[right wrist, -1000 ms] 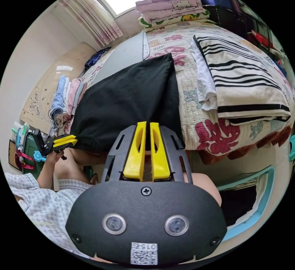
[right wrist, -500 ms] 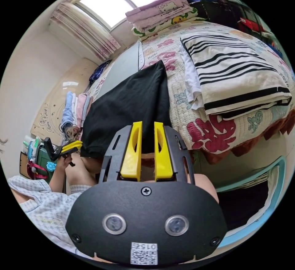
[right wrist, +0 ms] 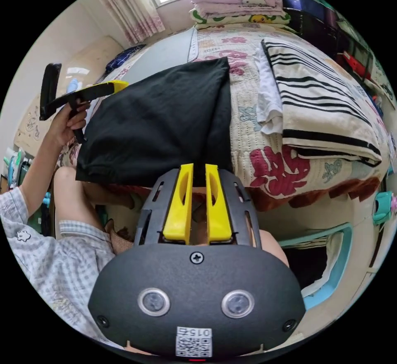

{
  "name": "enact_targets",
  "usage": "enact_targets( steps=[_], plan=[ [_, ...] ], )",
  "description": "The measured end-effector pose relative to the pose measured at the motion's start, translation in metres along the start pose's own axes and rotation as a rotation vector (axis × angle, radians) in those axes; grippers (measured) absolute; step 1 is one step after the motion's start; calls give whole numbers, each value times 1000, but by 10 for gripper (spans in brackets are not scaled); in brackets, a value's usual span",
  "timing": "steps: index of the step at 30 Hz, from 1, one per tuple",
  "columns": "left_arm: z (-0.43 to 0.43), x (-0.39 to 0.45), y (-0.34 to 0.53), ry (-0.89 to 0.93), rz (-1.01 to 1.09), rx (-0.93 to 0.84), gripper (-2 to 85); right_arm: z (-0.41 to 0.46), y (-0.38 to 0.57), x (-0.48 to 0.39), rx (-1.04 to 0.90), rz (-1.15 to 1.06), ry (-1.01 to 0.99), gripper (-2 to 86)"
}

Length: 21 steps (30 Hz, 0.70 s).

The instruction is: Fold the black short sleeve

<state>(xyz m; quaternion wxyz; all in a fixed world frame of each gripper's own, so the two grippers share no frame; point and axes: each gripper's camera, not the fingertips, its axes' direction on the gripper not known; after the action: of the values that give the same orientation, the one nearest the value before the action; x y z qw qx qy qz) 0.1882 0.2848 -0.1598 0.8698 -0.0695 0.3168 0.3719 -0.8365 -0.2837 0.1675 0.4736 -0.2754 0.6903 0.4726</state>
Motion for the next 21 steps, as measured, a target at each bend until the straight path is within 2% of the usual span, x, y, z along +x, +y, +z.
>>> enact_targets(
  steps=[4, 7, 9, 11, 17, 21],
  plan=[
    [43, -6, -62, -13, -44, -5, 73, -12, 22, 42, 117, 157, -53, 127],
    [81, -12, -97, -21, -98, -29, 82, 16, 19, 58, 9, 162, -121, 136],
    [104, -19, -113, -14, -147, -53, 86, 30, 17, 55, -35, 133, -93, 137],
    [128, -25, -126, -32, -186, -88, 91, 41, 18, 49, -53, 95, -83, 130],
    [184, -29, -144, -68, -250, -140, 94, 74, 26, 43, -69, 27, -106, 36],
    [219, -21, -141, -205, -186, -257, 71, 95, 43, 47, -74, 8, -95, 15]
  ],
)
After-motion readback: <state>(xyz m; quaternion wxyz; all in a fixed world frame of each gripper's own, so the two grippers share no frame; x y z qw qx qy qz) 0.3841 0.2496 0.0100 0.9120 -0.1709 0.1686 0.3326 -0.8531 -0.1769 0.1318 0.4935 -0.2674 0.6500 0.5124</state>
